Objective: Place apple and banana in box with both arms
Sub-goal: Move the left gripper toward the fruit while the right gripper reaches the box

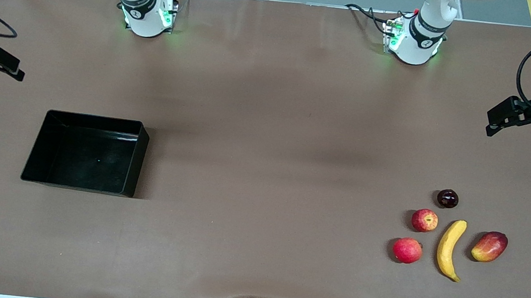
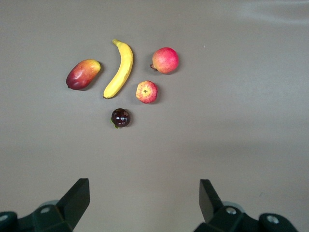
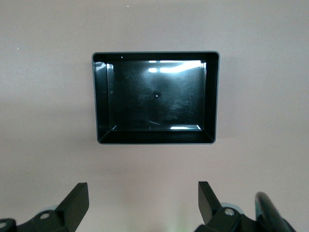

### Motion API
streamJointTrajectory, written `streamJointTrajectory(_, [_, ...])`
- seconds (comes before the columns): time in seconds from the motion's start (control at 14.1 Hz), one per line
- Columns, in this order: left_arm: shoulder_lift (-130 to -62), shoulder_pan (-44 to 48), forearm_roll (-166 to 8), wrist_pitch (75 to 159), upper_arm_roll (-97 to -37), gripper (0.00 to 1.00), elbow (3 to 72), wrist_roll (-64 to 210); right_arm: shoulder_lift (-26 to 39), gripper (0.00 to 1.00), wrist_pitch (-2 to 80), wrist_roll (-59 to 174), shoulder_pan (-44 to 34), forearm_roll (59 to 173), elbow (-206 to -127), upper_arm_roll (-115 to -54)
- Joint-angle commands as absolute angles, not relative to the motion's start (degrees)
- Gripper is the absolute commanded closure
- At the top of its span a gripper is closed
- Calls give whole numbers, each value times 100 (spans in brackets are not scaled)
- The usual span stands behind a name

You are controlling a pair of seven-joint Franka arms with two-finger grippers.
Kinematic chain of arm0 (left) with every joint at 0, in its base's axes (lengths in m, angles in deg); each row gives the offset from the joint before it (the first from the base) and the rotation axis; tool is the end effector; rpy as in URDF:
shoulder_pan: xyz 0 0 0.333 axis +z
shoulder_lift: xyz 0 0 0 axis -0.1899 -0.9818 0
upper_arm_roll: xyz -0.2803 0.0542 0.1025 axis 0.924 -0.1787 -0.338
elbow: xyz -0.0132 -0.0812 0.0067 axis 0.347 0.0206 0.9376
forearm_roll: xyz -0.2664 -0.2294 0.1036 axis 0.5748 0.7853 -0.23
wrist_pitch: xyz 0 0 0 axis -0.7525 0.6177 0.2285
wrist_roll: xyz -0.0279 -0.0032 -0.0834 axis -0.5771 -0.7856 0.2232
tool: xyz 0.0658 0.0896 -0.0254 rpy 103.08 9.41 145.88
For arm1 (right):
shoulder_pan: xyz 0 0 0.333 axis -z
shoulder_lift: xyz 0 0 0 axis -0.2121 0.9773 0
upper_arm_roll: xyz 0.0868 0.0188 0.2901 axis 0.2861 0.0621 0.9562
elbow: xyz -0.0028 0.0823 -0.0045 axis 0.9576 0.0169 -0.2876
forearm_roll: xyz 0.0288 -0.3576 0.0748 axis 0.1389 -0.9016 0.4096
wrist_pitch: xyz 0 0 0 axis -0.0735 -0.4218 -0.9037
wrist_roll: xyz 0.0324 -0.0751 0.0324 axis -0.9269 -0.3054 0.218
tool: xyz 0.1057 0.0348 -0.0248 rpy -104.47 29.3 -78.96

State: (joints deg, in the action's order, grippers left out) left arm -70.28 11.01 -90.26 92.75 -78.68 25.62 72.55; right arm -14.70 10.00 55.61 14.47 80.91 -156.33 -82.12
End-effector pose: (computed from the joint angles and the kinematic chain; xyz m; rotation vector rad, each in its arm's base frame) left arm 0.5304 -0.0544 0.6264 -3.1088 0.0150 -0.1313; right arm 0.5300 -0.0438 0.5906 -3.1109 0.0472 0.1152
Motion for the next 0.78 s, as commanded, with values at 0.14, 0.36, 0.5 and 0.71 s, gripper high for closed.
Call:
streamJointTrajectory(0.14, [-7077,1112,-9077,9208,-7847,0,2460,7197,-1377,0,978,5633,1654,8072,-15584,-8153])
streamJointTrajectory(0.36, [-7287,1103,-9068,9243,-7847,0,2451,7188,-1237,0,1021,6419,1909,8072,-15584,-8153])
streamJointTrajectory(0.5, [-7480,1129,-9068,9444,-7847,0,2451,7180,-1176,0,987,6827,1963,8055,-15610,-8162])
streamJointTrajectory(0.71, [-7893,1147,-9085,9884,-7864,0,2478,7171,-668,0,1188,6837,1997,7966,-15602,-8153])
